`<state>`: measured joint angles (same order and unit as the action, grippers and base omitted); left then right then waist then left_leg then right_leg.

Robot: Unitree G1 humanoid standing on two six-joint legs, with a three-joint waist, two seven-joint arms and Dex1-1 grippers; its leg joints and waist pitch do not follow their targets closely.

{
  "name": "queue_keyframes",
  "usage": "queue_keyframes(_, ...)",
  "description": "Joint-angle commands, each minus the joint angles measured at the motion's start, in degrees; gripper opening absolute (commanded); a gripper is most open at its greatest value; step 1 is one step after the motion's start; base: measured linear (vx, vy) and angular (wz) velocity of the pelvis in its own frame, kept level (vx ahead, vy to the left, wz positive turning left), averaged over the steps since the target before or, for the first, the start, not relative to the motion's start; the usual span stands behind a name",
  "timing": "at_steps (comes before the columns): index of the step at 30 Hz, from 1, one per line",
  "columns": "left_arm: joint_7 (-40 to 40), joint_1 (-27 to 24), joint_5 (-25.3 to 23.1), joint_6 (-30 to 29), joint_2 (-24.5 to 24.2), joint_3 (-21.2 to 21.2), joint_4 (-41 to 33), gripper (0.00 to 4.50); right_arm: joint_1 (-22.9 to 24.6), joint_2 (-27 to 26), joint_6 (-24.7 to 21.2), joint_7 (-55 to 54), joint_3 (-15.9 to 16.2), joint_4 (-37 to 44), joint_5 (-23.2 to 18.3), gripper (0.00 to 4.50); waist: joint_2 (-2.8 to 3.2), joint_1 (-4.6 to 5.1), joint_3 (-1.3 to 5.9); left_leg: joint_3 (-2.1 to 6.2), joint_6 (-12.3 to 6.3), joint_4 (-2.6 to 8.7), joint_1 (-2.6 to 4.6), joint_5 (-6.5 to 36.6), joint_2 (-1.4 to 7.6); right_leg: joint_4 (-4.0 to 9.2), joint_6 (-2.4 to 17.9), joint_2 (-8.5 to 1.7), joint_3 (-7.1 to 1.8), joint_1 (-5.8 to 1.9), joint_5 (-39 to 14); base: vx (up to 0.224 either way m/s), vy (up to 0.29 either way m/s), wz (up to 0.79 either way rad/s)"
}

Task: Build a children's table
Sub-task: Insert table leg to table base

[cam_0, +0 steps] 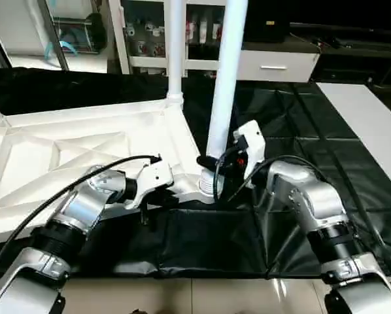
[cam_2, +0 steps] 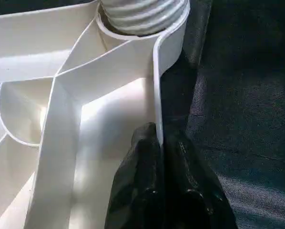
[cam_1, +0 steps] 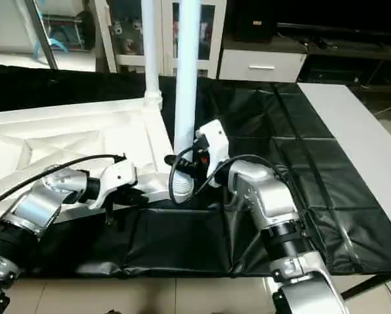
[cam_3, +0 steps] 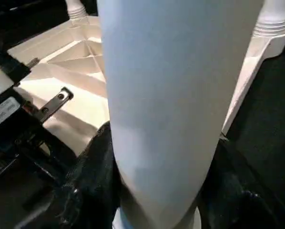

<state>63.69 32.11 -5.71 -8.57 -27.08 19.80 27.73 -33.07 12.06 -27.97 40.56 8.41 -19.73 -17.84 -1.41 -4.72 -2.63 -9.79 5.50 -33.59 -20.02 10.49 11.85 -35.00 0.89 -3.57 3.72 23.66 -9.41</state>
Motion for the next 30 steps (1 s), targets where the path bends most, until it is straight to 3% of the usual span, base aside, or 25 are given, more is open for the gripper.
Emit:
queue_keyframes(1,1.1,-1.7,-1.1,-1.1,-0.3,2.0,2.0,0.00,-1.0,0.1,1.4,0.0,-0.1,-2.3,0.8,1.88,0.25,-0.02,3.39,0.16,0.97,4.06,0.15,12.8,1.10,4.27,9.4,-4.11,-2.79,-2.96,-16.4,0.000,0.000,0.00)
queue_keyframes(13,0.4,-2.7,1.2,-0.4,0.7,-0.1,1.8,0.00,-1.6,-1.4,6.1,0.1,-1.5,-10.2,1.7,1.87,0.02,0.30,3.16,0.30,0.87,4.26,0.26,15.2,1.21,4.82,8.5,-4.32,-2.75,-2.71,-21.5,0.000,0.000,0.00)
queue_keyframes(22,-1.2,-4.6,4.1,1.8,2.3,-3.3,1.8,0.00,-0.5,-1.7,7.2,0.2,-2.5,-11.1,1.9,1.87,0.23,0.77,3.15,0.34,0.28,4.31,0.15,15.7,1.07,5.06,7.7,-4.19,-2.69,-2.66,-23.4,0.000,0.000,0.00)
queue_keyframes(30,-0.3,-5.8,3.6,1.0,2.0,-3.3,0.7,0.00,0.5,-1.6,8.0,-0.1,-2.5,-10.7,1.9,1.87,0.19,1.06,3.13,0.39,-0.05,4.37,0.13,16.5,1.08,5.33,7.1,-4.22,-2.64,-2.48,-25.3,0.000,0.000,0.00)
